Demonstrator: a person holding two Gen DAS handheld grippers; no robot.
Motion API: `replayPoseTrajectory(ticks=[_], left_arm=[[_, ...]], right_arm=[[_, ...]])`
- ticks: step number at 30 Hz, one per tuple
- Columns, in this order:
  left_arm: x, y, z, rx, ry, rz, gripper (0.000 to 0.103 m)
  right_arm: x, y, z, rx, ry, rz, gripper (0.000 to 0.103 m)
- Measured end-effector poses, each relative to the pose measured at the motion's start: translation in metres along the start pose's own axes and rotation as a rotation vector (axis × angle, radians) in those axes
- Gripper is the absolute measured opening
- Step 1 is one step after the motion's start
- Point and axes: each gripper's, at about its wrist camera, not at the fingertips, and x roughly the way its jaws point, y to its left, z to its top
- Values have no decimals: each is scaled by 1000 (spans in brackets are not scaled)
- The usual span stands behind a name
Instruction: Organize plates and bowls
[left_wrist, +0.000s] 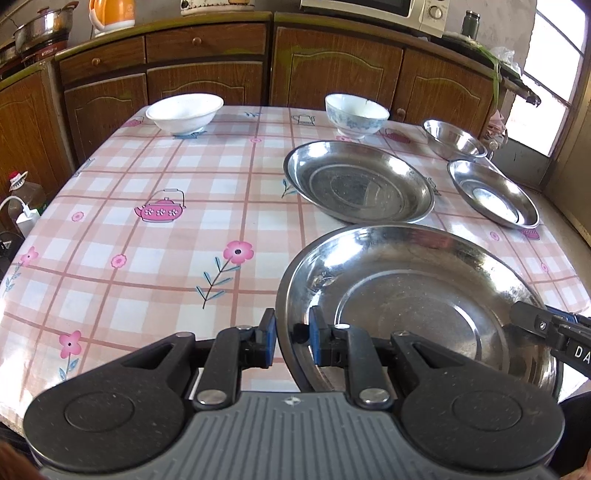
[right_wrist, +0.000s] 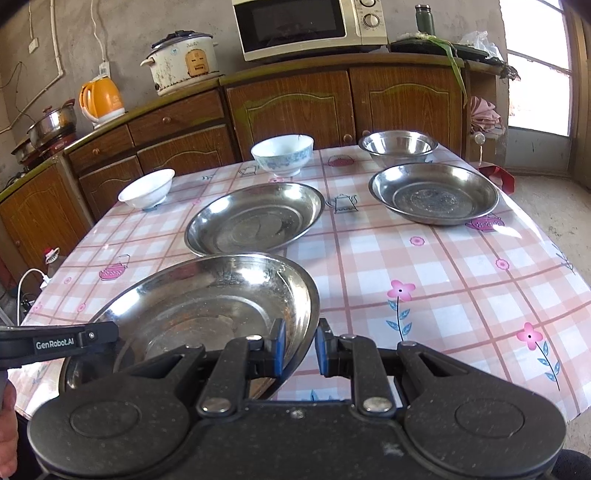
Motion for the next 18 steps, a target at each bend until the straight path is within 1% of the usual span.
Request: replayPoseTrajectory(ticks=[5, 18], left_arm=[[7, -2, -4, 15, 10, 1, 19], [21, -5, -12, 45, 19, 10, 20]], right_arm=[[8, -3, -6, 0, 23, -13, 23], [26, -7, -14, 0, 48, -35, 23]])
